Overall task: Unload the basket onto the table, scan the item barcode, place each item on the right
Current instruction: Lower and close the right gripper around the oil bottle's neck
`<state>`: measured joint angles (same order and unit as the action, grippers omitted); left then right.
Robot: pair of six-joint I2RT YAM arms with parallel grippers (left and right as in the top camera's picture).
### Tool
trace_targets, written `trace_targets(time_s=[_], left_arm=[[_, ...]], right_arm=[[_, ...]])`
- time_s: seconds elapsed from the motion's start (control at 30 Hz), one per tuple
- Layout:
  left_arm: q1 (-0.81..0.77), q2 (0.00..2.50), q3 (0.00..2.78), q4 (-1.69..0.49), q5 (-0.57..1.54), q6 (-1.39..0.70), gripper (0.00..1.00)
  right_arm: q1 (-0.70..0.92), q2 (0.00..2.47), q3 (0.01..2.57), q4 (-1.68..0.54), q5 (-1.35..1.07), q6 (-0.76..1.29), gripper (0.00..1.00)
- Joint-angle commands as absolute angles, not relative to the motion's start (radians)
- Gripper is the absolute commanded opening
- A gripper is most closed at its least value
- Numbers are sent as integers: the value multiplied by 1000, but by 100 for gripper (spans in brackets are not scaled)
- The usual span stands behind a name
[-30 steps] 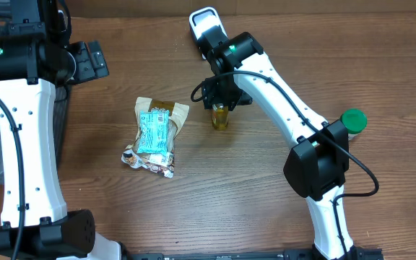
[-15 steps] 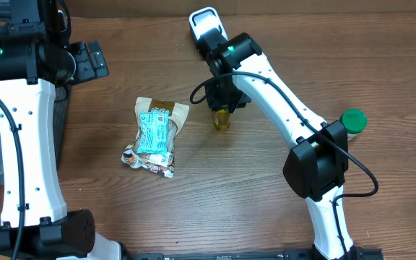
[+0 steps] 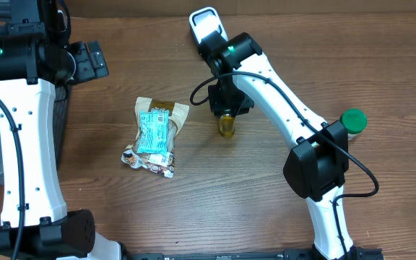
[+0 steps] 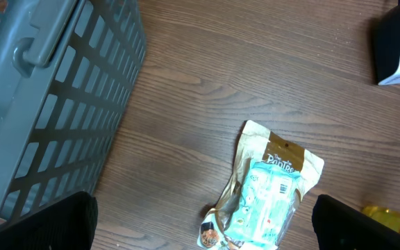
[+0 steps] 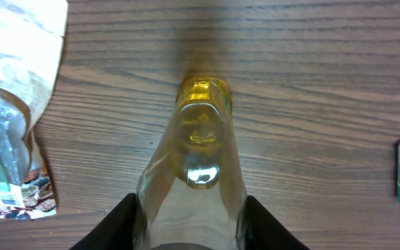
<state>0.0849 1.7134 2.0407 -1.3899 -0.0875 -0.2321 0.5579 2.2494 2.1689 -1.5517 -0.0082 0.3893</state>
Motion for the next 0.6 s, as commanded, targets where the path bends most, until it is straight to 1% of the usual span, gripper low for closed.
trace_targets(time_s=[0.0, 0.03, 0.13, 0.23, 0.37, 0.57], left_arm=[[78, 1726, 2043, -1387, -93, -228, 100], [78, 1726, 2043, -1387, -93, -228, 100], [78, 1726, 2043, -1387, -93, -228, 99], [78, 1726, 2043, -1387, -92, -228, 99], [78, 1726, 2043, -1387, -92, -228, 99], [78, 1726, 2043, -1387, -93, -228, 99]], right_arm=[[559, 2209, 2167, -1545, -28, 396, 42], [559, 2209, 2167, -1547, -28, 395, 45], [560, 2209, 2167, -1564, -28, 396, 56], [560, 2212, 2167, -1565, -24, 396, 59], [561, 2221, 2164, -1573, -18, 396, 65], [561, 2222, 2147, -1554, -2, 397, 65]])
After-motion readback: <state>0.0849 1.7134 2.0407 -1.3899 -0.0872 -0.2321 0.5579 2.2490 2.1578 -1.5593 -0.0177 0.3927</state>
